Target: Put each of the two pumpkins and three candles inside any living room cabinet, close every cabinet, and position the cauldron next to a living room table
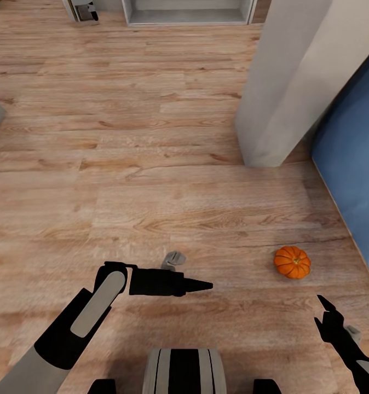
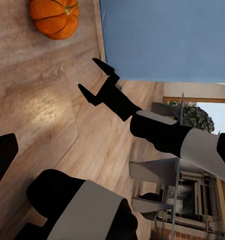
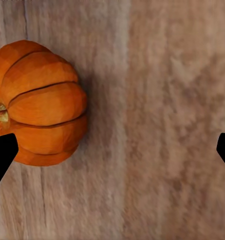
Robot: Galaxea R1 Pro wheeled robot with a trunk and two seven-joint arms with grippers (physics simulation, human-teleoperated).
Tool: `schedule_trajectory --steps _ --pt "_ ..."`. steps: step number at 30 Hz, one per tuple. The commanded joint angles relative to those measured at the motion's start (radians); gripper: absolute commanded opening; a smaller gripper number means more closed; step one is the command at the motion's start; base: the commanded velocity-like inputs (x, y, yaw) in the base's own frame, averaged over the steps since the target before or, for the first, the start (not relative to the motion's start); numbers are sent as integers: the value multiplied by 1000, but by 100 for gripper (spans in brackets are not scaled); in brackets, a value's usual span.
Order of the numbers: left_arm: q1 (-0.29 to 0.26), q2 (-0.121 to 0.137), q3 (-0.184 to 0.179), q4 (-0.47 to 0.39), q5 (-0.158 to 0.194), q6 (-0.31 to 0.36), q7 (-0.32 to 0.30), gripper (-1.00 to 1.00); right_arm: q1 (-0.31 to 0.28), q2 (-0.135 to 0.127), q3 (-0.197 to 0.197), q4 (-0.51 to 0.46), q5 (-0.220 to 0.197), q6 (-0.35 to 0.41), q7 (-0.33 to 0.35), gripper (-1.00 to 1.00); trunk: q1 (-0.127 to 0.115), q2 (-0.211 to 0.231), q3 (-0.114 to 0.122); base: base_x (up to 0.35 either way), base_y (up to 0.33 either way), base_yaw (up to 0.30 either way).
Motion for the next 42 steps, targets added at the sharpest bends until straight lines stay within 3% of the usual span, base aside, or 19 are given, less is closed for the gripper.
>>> schedule_trajectory --steps 1,8,22,42 --pt "-1 1 0 0 -11 1 -11 100 0 0 -3 1 -8 9 1 100 0 0 0 0 0 0" --pt "-1 1 0 1 -12 1 -12 100 0 0 -4 1 -9 10 2 100 0 0 0 17 0 0" --pt "-2 1 -1 4 -14 1 -13 100 0 -3 -3 0 -6 12 -4 100 0 0 0 231 0 0" --pt "-2 1 -4 5 -18 1 -13 100 0 -4 -3 9 -10 -36 2 100 0 0 -4 15 0 0"
